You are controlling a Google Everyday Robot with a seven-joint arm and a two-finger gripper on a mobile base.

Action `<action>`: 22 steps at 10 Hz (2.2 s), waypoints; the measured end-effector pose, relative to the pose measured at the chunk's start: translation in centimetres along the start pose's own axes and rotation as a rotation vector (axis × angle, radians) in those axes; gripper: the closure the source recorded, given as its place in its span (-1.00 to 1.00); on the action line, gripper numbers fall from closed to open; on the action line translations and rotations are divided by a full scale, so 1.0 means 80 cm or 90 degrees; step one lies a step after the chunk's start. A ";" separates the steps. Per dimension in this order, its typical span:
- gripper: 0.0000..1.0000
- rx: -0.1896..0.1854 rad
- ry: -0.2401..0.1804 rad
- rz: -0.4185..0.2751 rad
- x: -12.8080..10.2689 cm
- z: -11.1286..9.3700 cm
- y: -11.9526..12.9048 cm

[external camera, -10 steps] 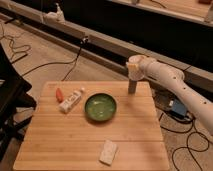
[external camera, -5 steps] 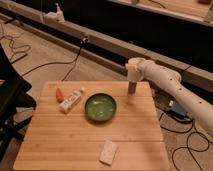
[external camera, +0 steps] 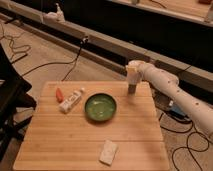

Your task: Place the ceramic cup over the eraser

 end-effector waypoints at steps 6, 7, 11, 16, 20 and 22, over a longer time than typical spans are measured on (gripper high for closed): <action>0.35 0.002 0.008 0.028 0.027 0.001 -0.005; 0.35 0.001 0.009 0.027 0.027 0.002 -0.003; 0.35 0.001 0.009 0.028 0.027 0.002 -0.003; 0.79 0.001 0.009 0.028 0.027 0.002 -0.003; 0.13 0.001 0.009 0.028 0.028 0.002 -0.003; -0.28 0.001 0.009 0.028 0.029 0.002 -0.003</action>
